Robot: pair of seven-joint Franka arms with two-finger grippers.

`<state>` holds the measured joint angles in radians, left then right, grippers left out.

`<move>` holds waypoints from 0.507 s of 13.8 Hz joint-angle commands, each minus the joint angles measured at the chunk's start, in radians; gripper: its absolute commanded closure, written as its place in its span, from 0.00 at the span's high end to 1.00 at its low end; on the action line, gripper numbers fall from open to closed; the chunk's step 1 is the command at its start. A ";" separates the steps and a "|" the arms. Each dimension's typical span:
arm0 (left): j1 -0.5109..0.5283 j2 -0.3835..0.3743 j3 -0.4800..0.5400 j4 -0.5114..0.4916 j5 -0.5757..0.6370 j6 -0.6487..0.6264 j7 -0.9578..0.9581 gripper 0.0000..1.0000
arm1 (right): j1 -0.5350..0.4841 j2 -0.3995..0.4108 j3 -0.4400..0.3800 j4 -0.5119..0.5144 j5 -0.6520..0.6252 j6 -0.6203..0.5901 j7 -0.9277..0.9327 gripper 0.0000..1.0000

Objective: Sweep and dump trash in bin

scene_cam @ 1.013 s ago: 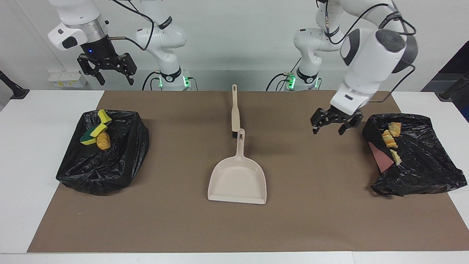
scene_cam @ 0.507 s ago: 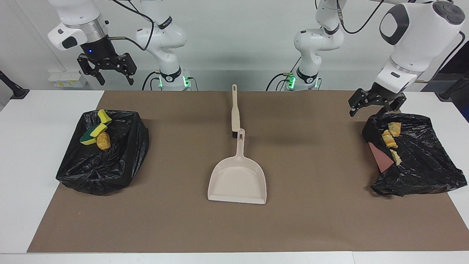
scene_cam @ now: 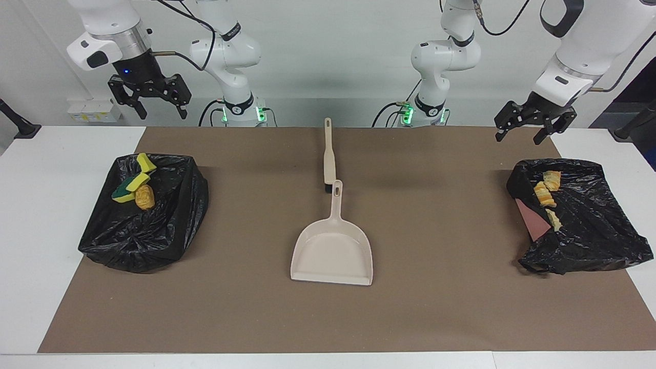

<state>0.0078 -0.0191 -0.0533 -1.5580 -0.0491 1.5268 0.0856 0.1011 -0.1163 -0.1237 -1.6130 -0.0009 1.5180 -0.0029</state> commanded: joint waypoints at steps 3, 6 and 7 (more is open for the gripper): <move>0.006 0.004 -0.007 0.036 0.015 -0.056 0.010 1.00 | -0.004 -0.016 0.003 -0.031 -0.014 0.027 -0.005 1.00; 0.007 0.016 -0.007 0.059 0.018 -0.123 0.011 1.00 | -0.004 -0.016 0.003 -0.031 -0.014 0.027 -0.005 1.00; 0.009 0.016 -0.005 0.064 0.018 -0.141 0.011 1.00 | -0.004 -0.016 0.003 -0.031 -0.014 0.027 -0.005 1.00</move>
<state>0.0079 -0.0167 -0.0537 -1.5384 -0.0484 1.4414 0.0856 0.1006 -0.1163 -0.1238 -1.6197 -0.0009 1.5180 -0.0029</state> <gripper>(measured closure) 0.000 0.000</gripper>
